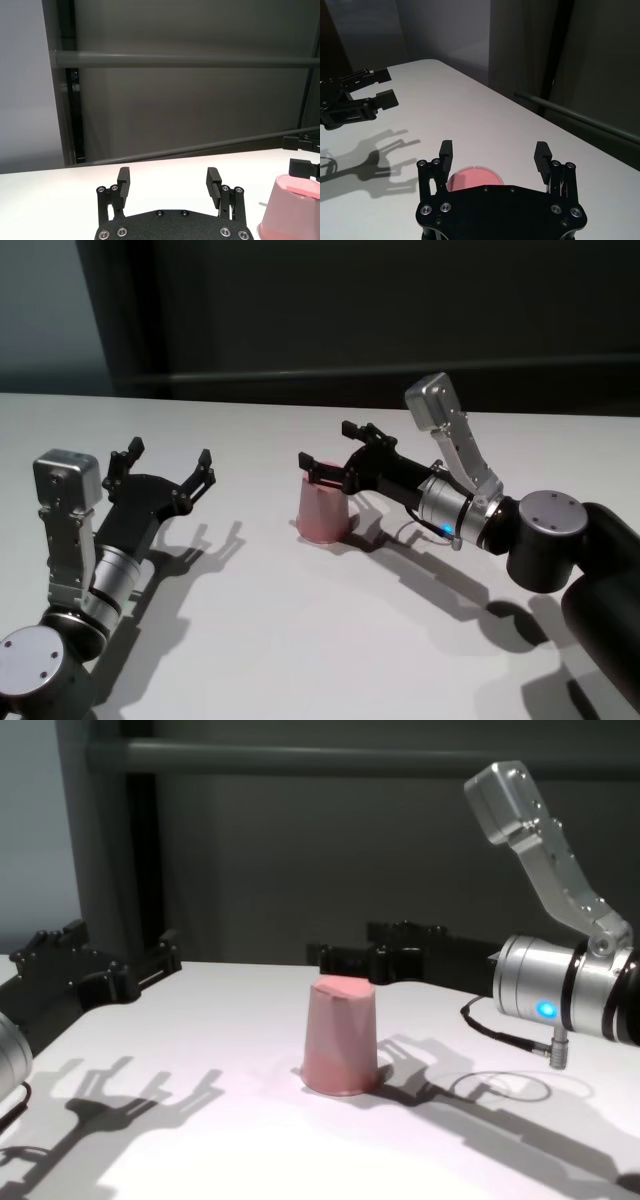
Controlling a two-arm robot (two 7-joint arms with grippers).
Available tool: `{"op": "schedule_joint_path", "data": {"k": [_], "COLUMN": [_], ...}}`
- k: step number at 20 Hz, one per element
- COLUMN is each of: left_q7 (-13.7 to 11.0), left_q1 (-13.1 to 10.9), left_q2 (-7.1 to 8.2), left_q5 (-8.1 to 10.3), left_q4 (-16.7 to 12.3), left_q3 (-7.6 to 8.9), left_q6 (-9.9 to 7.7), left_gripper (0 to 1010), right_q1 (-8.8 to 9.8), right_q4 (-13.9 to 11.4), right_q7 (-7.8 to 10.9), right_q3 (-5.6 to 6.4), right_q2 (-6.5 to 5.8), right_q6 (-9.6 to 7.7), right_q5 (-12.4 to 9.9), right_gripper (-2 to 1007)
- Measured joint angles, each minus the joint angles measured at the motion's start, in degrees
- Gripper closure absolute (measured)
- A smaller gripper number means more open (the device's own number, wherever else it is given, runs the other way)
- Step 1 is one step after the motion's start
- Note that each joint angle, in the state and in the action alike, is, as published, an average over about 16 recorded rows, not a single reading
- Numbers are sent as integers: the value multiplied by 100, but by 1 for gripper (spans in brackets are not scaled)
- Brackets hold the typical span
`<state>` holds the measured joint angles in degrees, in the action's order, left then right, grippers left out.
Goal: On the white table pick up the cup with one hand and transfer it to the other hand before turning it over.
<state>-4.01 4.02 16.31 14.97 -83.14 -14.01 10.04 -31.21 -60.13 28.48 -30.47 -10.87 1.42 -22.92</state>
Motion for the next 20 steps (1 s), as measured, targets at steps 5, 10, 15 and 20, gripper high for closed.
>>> {"op": "schedule_joint_path", "data": {"k": [5,10,15,20], "left_q7": [0,0,0,0], "left_q1": [0,0,0,0], "left_q2": [0,0,0,0], "left_q5": [0,0,0,0], "left_q4": [0,0,0,0], "left_q3": [0,0,0,0], "left_q6": [0,0,0,0], "left_gripper": [7,7,7,7], "right_q1": [169,429,712,944], "right_q4": [-108,-248,-381,-476], "right_q7": [-337,-774,-1207,-1559], "right_q3": [216,468,712,914], "right_q2": [29,49,76,97], "right_q6": [330,684,1046,1361], "right_q5": [92,202,329,471], "right_gripper": [3,3,3,3]}}
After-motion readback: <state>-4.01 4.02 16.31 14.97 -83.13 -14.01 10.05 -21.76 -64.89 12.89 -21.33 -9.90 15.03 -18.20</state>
